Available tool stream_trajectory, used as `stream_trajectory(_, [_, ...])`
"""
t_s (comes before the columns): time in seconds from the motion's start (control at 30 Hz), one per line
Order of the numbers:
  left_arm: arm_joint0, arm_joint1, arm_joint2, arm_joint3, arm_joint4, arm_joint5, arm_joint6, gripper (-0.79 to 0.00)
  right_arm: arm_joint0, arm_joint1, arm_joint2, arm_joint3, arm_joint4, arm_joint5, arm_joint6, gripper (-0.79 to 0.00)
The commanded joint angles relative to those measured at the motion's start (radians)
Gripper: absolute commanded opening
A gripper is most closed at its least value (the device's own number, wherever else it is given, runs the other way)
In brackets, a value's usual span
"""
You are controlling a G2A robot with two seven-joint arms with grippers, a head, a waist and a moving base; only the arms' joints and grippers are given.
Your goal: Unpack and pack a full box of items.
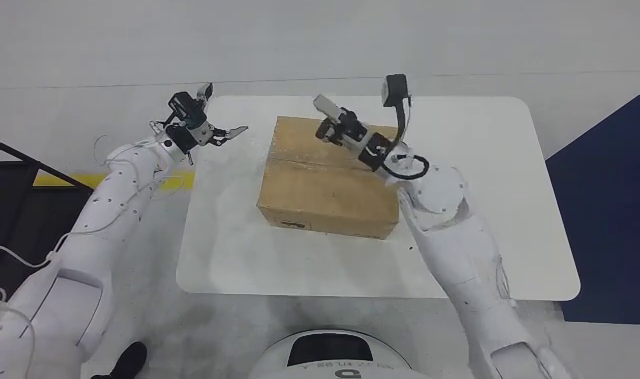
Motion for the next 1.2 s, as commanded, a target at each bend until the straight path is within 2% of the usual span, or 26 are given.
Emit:
stream_trajectory(0.0, [-0.008,0.000,-0.005,0.001,0.002,0.002,-0.002,0.000,-0.097,0.012,0.109,-0.062,0.039,-0.036,-0.011,0.000])
stream_trajectory(0.13, [-0.019,-0.002,-0.016,0.007,-0.018,0.000,-0.007,0.000,-0.245,0.027,0.257,-0.115,0.117,-0.121,-0.039,0.000])
stream_trajectory(0.27, [-0.027,-0.007,-0.025,0.010,-0.044,0.001,-0.012,0.000,-0.325,0.033,0.356,-0.079,0.245,-0.218,-0.050,0.000])
stream_trajectory(1.0, [-0.020,-0.012,-0.037,0.006,-0.083,0.007,-0.001,0.000,-0.325,0.033,0.356,-0.079,0.245,-0.218,-0.050,0.000])
stream_trajectory(1.03, [-0.007,-0.010,-0.045,-0.005,-0.103,-0.013,0.022,0.000,-0.325,0.033,0.356,-0.079,0.245,-0.218,-0.050,0.000])
stream_trajectory(1.1, [0.011,-0.001,-0.061,0.012,-0.143,-0.130,0.048,0.000,-0.329,0.031,0.347,-0.073,0.269,-0.210,-0.062,0.000])
stream_trajectory(1.17, [0.005,0.003,-0.072,0.058,-0.209,-0.334,0.030,0.000,-0.336,0.030,0.354,-0.057,0.253,-0.232,-0.127,0.000])
